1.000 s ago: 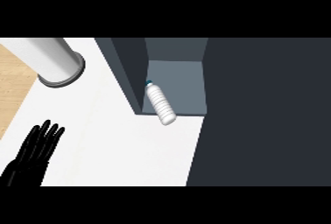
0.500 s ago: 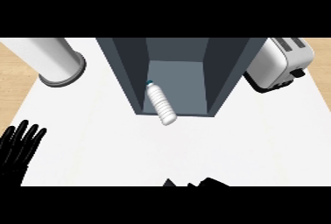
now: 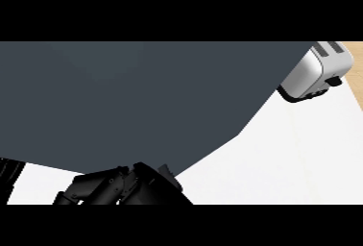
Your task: Pick up the bottled water, place it into the cabinet and close the cabinet
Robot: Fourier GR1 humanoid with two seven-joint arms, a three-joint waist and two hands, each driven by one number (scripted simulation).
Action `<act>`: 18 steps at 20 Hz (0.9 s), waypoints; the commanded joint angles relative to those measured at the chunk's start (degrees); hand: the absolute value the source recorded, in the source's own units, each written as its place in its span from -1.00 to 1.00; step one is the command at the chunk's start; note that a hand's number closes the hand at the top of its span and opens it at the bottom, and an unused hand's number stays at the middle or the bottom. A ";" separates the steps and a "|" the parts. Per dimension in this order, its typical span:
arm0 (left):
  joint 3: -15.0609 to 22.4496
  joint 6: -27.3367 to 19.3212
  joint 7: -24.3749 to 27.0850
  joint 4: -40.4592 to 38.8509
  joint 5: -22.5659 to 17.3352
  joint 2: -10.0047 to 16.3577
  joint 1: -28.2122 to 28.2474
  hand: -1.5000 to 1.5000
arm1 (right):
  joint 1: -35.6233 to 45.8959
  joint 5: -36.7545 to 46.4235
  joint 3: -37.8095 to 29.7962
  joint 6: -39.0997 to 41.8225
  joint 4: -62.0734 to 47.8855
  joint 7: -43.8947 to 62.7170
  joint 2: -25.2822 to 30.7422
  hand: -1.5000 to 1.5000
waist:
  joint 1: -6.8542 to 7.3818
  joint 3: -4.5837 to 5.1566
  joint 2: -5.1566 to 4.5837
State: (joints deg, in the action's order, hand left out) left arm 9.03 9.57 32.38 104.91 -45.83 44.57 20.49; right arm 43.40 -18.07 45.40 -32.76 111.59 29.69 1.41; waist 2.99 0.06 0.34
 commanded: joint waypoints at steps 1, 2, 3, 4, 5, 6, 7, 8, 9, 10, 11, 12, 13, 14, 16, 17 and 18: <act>-1.72 0.18 -0.68 3.13 -0.39 0.38 2.99 -1.00 | 10.09 -7.92 -3.97 -5.83 -8.25 -1.64 -1.34 1.00 | 0.07 0.00 -0.33; -4.04 1.39 -1.81 3.94 -2.74 2.35 3.77 -1.00 | 13.19 -9.47 -6.88 -5.14 -9.83 -1.81 -1.36 1.00 | 0.41 -0.01 -0.35; -3.06 0.71 -1.54 3.60 -1.45 0.99 2.32 -1.00 | 11.53 -12.35 -3.74 -4.77 -15.12 -9.14 -1.37 1.00 | 0.71 -0.01 -0.68; -1.69 -2.35 -3.65 7.39 -0.73 0.09 3.85 -1.00 | 14.94 -14.10 -5.11 -5.21 -14.74 -5.88 -1.37 1.00 | 0.05 -0.04 -0.43; -5.43 2.20 -1.89 3.05 -2.59 1.76 3.47 -1.00 | 16.81 -15.99 -8.37 0.23 -17.39 -5.69 -1.38 1.00 | -0.13 0.00 -0.56; -6.44 1.03 -3.70 4.92 -3.69 1.87 4.16 -1.00 | 11.92 -16.18 -8.97 6.97 -16.55 -7.26 -1.39 1.00 | -1.01 -0.07 -0.54; -4.66 -0.28 -4.08 7.10 -2.14 1.93 4.18 -1.00 | 16.06 -19.96 -8.99 8.99 -19.96 -5.97 -1.39 1.00 | 0.43 -0.07 -0.80; -5.59 2.30 -1.41 2.75 -1.33 1.19 4.45 -1.00 | 15.13 -21.19 -8.27 12.40 -17.87 -4.33 -1.40 1.00 | -0.30 -0.02 -0.70; -3.71 0.07 -1.73 5.55 -0.31 -0.37 5.23 -1.00 | 15.58 -22.46 -9.80 16.82 -18.56 -2.18 -1.40 1.00 | -0.39 -0.06 -0.72; -5.53 -0.83 -3.86 7.19 -1.96 0.96 4.56 -1.00 | 14.11 -24.16 -9.32 19.53 -20.60 -4.99 -1.40 1.00 | -0.49 -0.10 -0.77; -7.56 2.13 -2.74 4.03 -3.03 1.58 3.80 -1.00 | 11.36 -24.66 -8.92 23.09 -21.90 -4.84 -0.73 1.00 | -1.10 -0.06 -0.80; -4.86 -0.94 -4.54 7.56 -1.15 0.13 5.08 -1.00 | 14.66 -27.43 -10.29 22.82 -25.21 -6.10 -1.40 1.00 | -0.65 -0.07 -0.70; -4.59 -0.86 -4.28 5.77 -0.30 -0.89 3.28 -1.00 | 14.03 -27.99 -10.15 24.49 -28.09 -7.52 -1.40 1.00 | -1.17 -0.04 -0.72; -7.17 -0.29 -6.39 6.25 -2.99 0.37 3.56 -1.00 | 12.08 -26.22 -13.08 28.18 -28.13 -6.87 -0.77 1.00 | -1.84 -0.08 -0.57; -8.43 -0.18 -6.98 9.19 -2.56 -0.62 6.84 -1.00 | 8.50 -22.83 -11.14 27.24 -27.40 -8.96 -1.41 1.00 | -1.99 -0.09 -0.32; -7.33 1.29 -5.23 7.67 -0.62 -2.11 7.10 -1.00 | 9.33 -23.02 -13.59 27.98 -29.69 -9.83 -1.41 1.00 | -1.97 -0.07 -0.35; -7.73 -0.72 -6.85 9.43 -1.01 -1.56 5.87 -1.00 | 10.10 -24.03 -16.72 32.11 -33.12 -11.41 0.23 1.00 | -1.87 -0.09 -0.50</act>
State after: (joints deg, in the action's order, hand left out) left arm 1.95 9.92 27.12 112.11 -47.50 44.00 25.89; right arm 54.25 -41.68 33.31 -6.96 84.41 21.03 0.32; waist 1.49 0.00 -0.01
